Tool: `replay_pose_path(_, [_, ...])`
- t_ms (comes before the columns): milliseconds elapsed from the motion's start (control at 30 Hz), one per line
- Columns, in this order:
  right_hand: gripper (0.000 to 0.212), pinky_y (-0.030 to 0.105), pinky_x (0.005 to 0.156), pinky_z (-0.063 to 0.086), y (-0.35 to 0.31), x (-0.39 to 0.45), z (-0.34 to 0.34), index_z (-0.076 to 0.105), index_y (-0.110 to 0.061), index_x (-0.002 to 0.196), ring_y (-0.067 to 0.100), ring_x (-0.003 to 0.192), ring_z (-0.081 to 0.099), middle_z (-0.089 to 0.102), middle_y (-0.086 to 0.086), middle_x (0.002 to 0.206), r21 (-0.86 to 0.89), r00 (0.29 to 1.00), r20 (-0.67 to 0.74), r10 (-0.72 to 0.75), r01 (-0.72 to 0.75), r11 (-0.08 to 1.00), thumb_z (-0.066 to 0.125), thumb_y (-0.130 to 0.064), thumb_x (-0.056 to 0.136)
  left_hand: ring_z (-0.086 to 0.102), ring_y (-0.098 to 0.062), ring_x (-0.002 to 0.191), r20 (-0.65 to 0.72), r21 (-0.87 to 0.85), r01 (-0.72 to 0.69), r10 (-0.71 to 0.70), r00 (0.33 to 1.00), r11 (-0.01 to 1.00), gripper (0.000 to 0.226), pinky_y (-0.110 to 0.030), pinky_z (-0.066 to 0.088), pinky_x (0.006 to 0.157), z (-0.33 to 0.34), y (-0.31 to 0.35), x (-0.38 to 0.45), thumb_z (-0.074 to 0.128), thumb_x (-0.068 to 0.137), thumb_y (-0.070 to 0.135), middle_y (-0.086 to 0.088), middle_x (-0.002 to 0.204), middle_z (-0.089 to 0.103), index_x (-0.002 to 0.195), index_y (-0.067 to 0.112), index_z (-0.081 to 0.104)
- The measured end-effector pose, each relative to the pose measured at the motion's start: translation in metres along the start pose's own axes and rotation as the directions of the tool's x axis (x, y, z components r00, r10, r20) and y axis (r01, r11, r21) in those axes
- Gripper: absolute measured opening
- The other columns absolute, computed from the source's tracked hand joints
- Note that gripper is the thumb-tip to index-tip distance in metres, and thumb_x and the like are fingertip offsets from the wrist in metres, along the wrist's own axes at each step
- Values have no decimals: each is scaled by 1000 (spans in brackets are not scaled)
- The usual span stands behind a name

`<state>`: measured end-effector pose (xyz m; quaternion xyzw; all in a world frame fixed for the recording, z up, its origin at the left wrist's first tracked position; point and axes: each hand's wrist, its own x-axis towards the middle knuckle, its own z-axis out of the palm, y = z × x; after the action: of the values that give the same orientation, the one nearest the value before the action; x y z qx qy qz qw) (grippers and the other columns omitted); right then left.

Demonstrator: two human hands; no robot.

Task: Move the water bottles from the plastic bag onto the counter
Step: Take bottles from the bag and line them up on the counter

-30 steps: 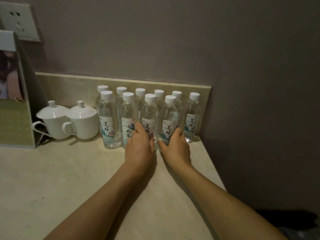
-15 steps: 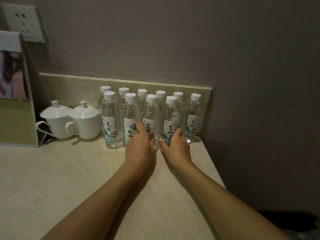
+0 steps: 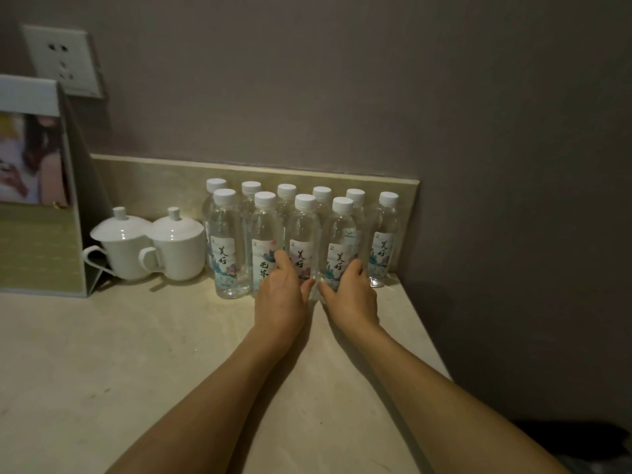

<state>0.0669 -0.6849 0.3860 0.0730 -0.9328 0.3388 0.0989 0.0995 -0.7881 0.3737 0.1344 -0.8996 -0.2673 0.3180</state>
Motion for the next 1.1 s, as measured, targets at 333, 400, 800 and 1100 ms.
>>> replay_pose_path(333, [64,43,90,49,-5,-3,2,31,-7,138,35,120,55,46,15,141,-25,999,-26,31,-32,999,61,-40,92,69,-34,92,-32,-43,27,-28,999,999,43,-39,52,69,3,0,-1,69,90,30,-15,100,69,112,9,39])
replay_pose_path(400, [66,43,91,48,-4,-3,1,30,-8,139,35,121,54,45,14,142,-15,999,-28,32,-33,999,61,-40,92,69,-32,92,-29,-52,22,-23,999,998,43,-37,52,67,3,-1,-1,69,90,30,-14,100,69,112,10,38])
replay_pose_path(800, [58,40,85,50,-1,-3,2,33,-11,132,32,118,56,50,11,136,0,1000,-21,17,-17,1000,62,-41,91,69,-32,95,-4,-72,-6,5,1000,997,46,-43,59,72,-1,-8,-1,71,87,36,-14,106,68,110,13,37])
replay_pose_path(1100, [60,40,89,50,-1,-1,2,33,-8,135,33,117,57,51,13,136,-14,1000,-14,11,-11,1000,62,-38,91,70,-32,92,17,-88,-42,44,999,995,39,-45,59,73,-3,-10,-1,64,92,34,-14,103,69,111,12,37])
